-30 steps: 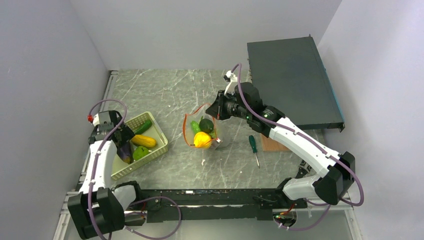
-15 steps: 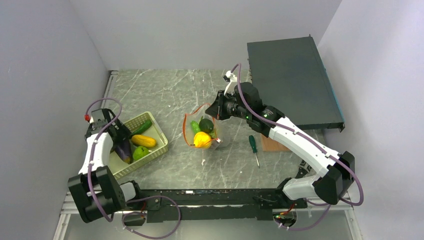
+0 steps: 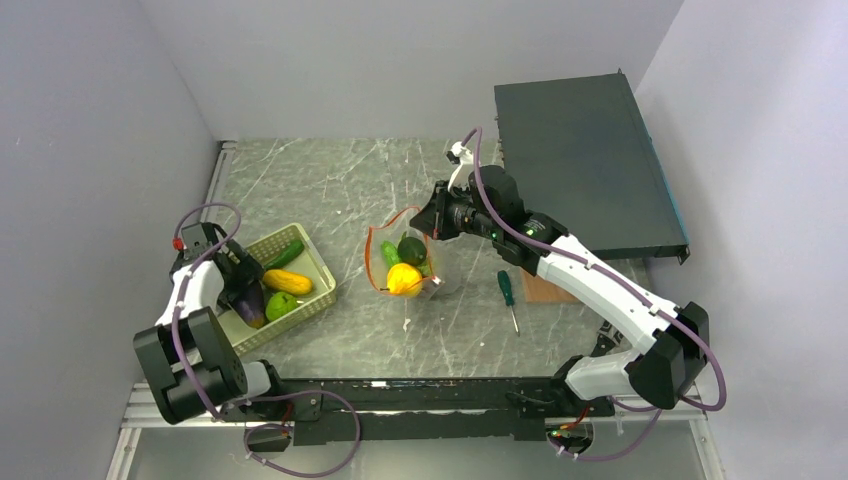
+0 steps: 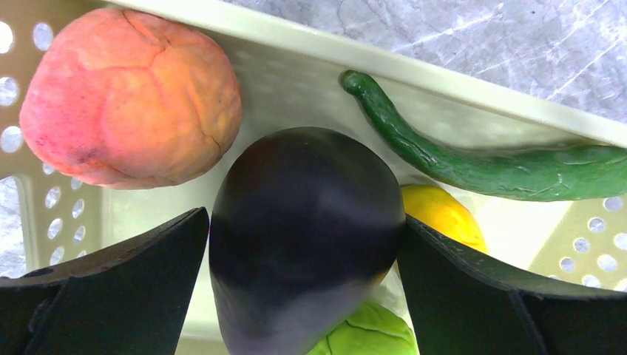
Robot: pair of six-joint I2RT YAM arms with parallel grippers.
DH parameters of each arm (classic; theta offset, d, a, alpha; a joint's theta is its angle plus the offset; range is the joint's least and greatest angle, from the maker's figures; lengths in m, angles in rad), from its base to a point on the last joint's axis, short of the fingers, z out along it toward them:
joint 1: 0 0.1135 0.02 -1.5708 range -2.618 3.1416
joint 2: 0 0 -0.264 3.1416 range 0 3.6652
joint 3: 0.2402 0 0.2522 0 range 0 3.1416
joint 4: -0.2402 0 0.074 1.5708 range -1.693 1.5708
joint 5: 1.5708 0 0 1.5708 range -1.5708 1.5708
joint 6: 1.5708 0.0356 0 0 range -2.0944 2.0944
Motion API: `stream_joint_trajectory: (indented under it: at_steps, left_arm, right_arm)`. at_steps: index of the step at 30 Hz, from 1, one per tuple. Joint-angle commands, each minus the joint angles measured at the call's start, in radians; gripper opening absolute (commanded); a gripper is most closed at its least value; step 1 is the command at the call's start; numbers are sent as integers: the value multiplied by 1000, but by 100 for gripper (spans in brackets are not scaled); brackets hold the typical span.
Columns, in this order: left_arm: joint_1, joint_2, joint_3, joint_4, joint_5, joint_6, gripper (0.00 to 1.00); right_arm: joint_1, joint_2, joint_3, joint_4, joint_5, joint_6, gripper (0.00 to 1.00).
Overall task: Place the food in the zip-top bag and seal the zipper
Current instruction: Pick up the fake vegetable from the bin.
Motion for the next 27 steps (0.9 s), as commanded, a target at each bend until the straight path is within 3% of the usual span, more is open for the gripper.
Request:
stream_joint_trajectory:
  at_steps: [1, 6, 11, 17, 23, 27]
  left_arm:
    - [7, 21, 13, 0, 24, -13, 100]
    - [9, -58, 6, -1, -37, 13, 82]
    - [7, -148, 8, -12, -67, 44, 43]
    - [-6, -255, 27, -60, -48, 27, 19]
    - [-35, -404, 80, -118, 66, 67, 10]
    - [-37, -470, 141, -143, 288, 78, 10]
  right_arm:
    - [1, -29, 0, 73, -17, 2, 0]
    - [1, -30, 1, 76, -16, 3, 0]
    - [1, -30, 7, 77, -21, 5, 0]
    - [2, -26, 10, 73, -25, 4, 0]
    - [1, -27, 9, 71, -23, 4, 0]
    - [1, -13, 12, 76, -28, 9, 0]
